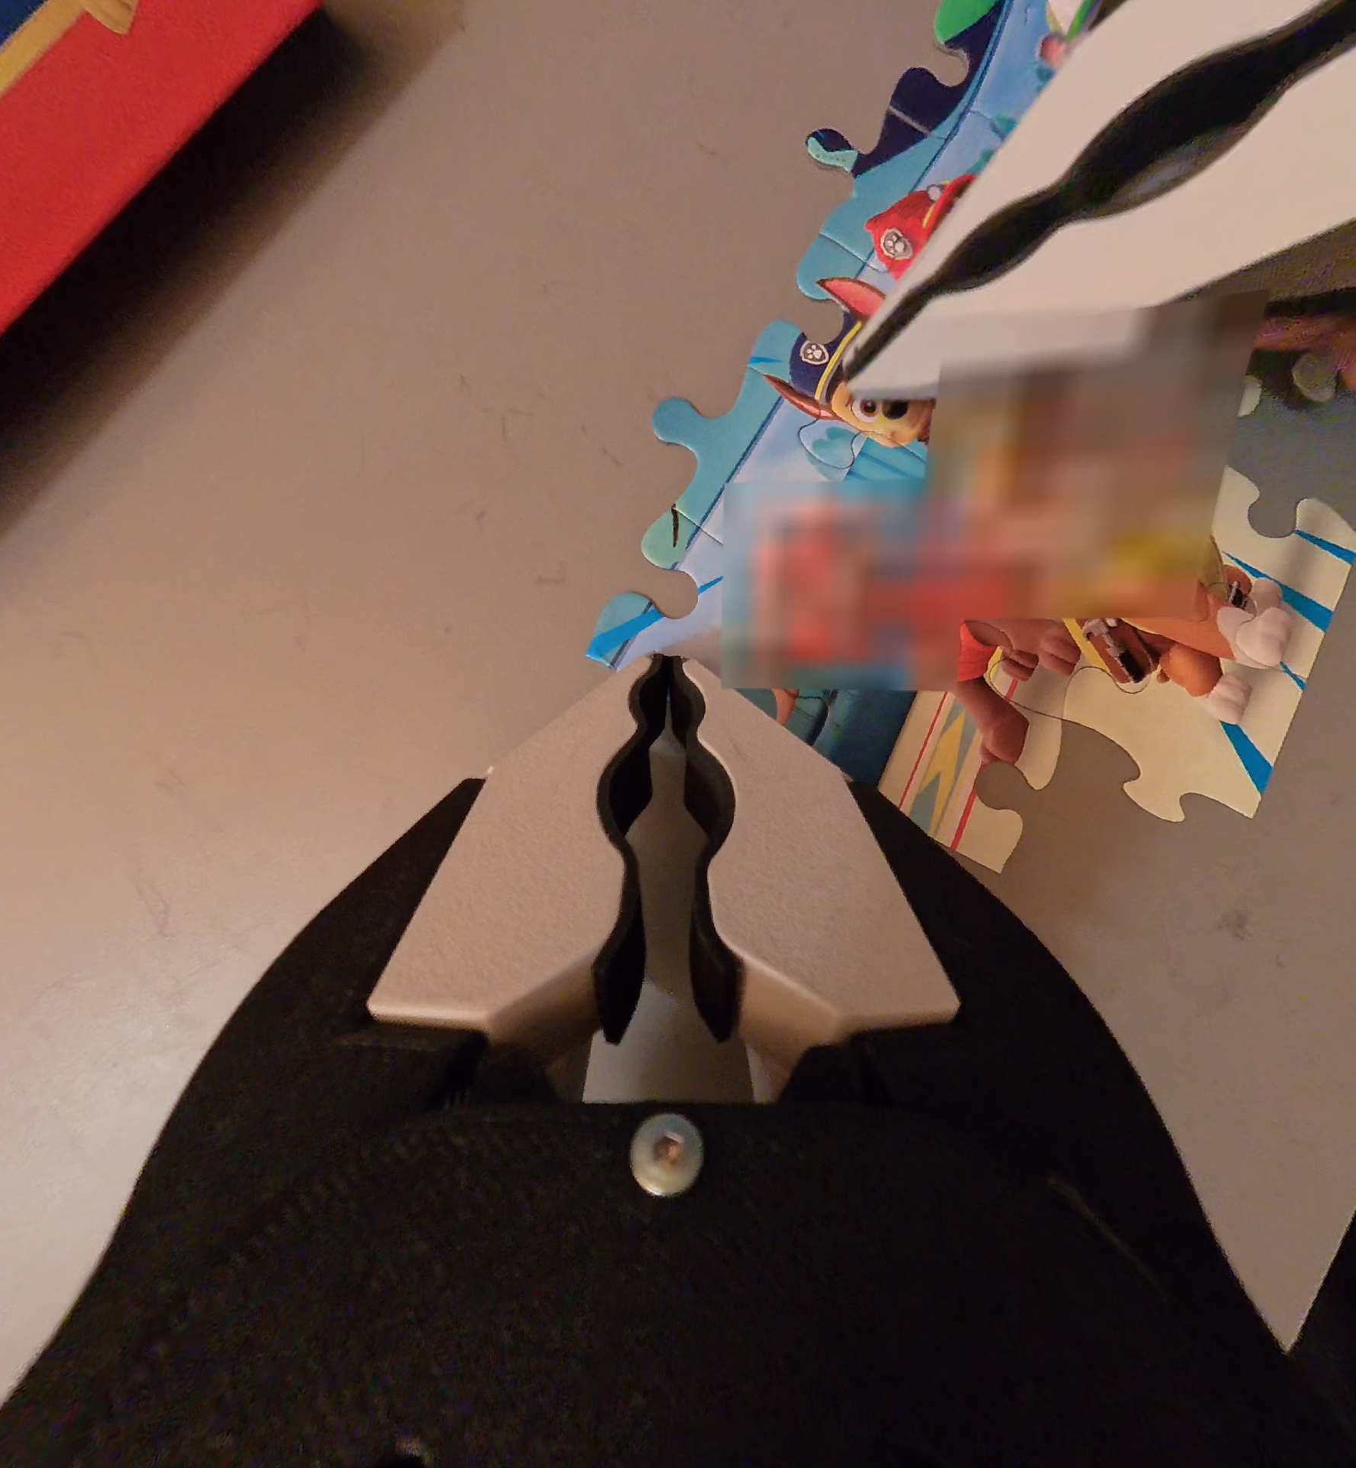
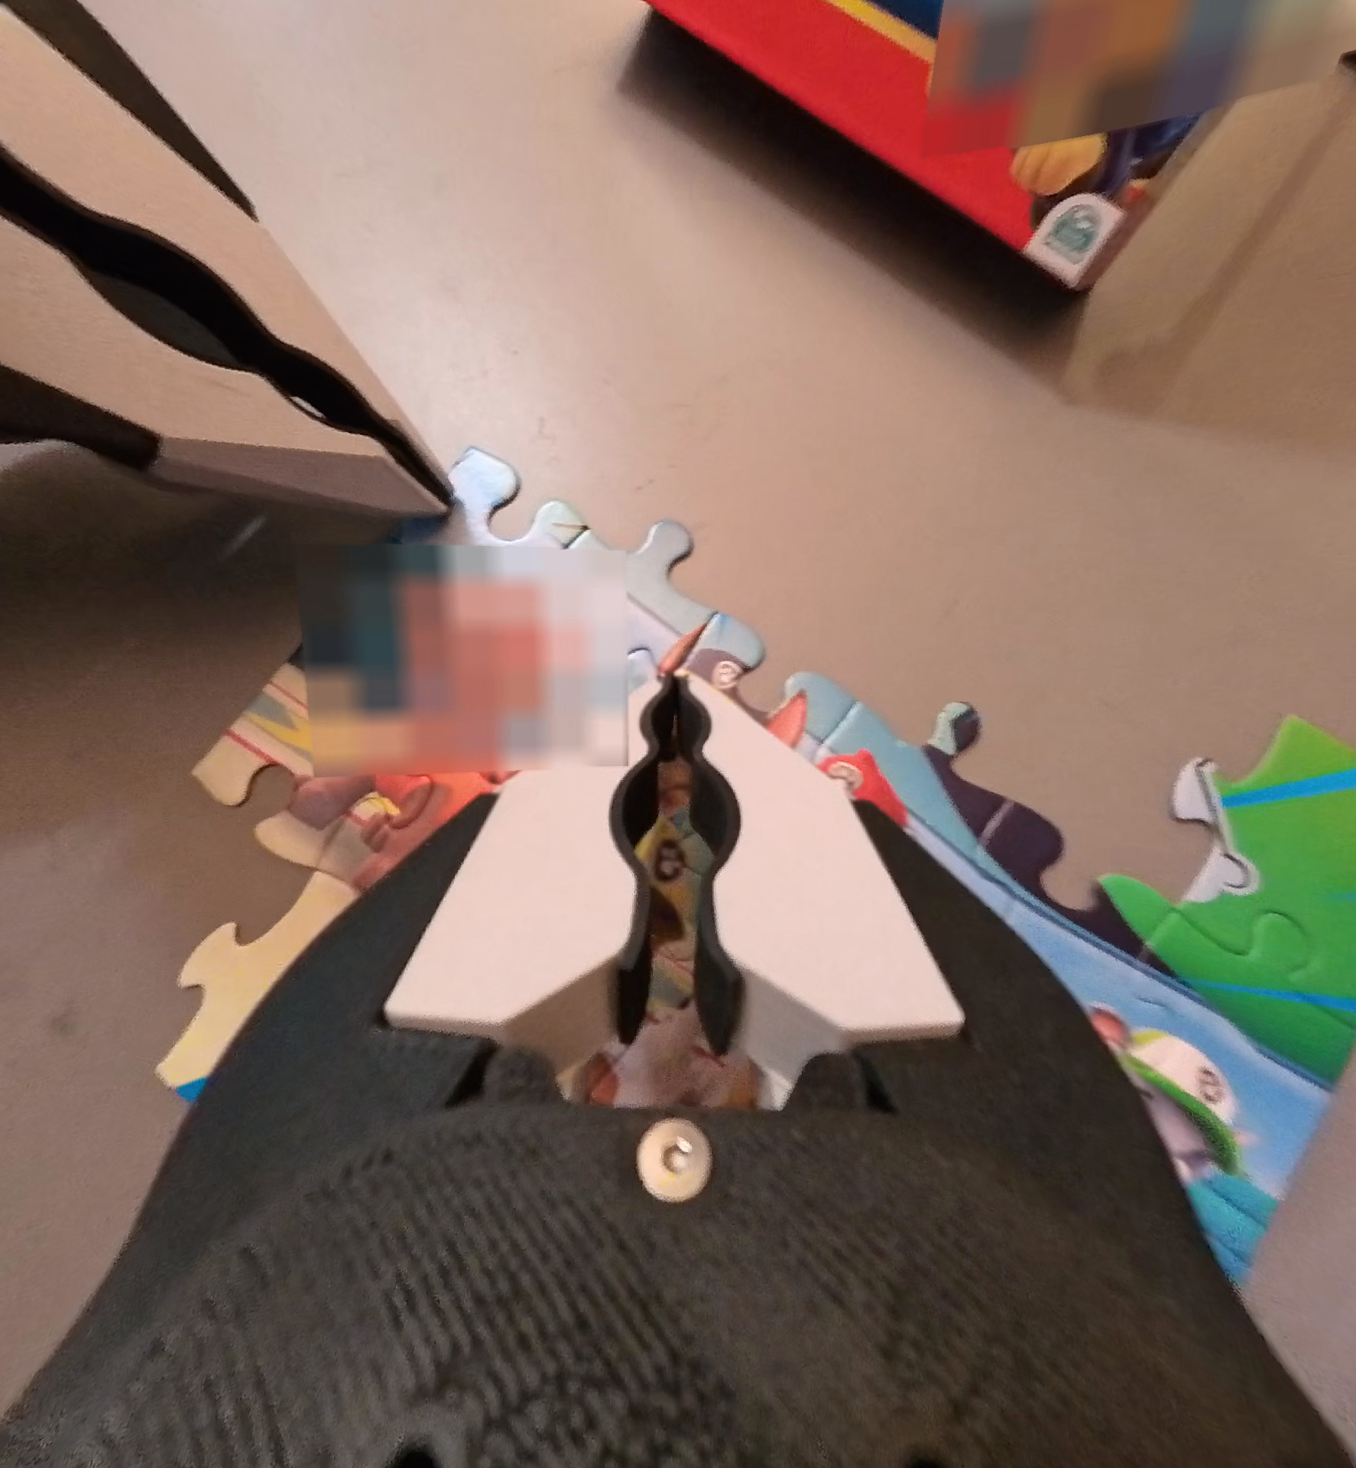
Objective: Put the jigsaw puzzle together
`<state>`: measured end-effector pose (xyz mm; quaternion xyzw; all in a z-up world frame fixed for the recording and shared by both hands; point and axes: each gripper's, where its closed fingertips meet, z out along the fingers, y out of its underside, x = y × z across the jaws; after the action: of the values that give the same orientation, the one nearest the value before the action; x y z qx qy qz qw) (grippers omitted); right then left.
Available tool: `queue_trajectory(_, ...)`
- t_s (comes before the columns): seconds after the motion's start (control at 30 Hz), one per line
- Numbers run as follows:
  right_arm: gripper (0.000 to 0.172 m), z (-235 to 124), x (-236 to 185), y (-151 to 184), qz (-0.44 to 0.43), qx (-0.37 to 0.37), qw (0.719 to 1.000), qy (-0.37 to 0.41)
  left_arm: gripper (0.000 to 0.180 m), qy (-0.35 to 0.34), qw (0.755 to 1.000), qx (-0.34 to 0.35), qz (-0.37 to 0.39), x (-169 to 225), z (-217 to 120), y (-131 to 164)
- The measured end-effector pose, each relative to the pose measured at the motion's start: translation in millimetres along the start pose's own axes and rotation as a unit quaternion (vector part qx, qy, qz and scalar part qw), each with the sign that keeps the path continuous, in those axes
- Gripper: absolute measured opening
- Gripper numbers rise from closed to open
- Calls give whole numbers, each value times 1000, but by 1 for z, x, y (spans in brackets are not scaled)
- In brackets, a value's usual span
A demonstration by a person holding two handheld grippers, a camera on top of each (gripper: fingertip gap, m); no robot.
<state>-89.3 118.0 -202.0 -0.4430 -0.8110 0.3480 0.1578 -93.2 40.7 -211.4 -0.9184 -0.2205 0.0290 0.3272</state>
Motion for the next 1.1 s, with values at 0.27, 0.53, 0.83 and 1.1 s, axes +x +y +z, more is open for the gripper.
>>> queue_trajectory(0.27,0,14,4,-8,-11,7,1000,12,0,0,1000,-1,-1,0,0,0)
queue_trajectory(0.53,0,-5,-1,-13,-15,35,999,-4,0,3,1000,2,-5,0,0,0)
queue_trajectory(0.83,0,-7,-51,16,-23,11,997,-77,0,-28,999,-24,21,0,0,0)
queue_trajectory(1.1,0,-12,-85,25,-65,-5,993,-98,0,-19,1000,-15,3,0,0,0)
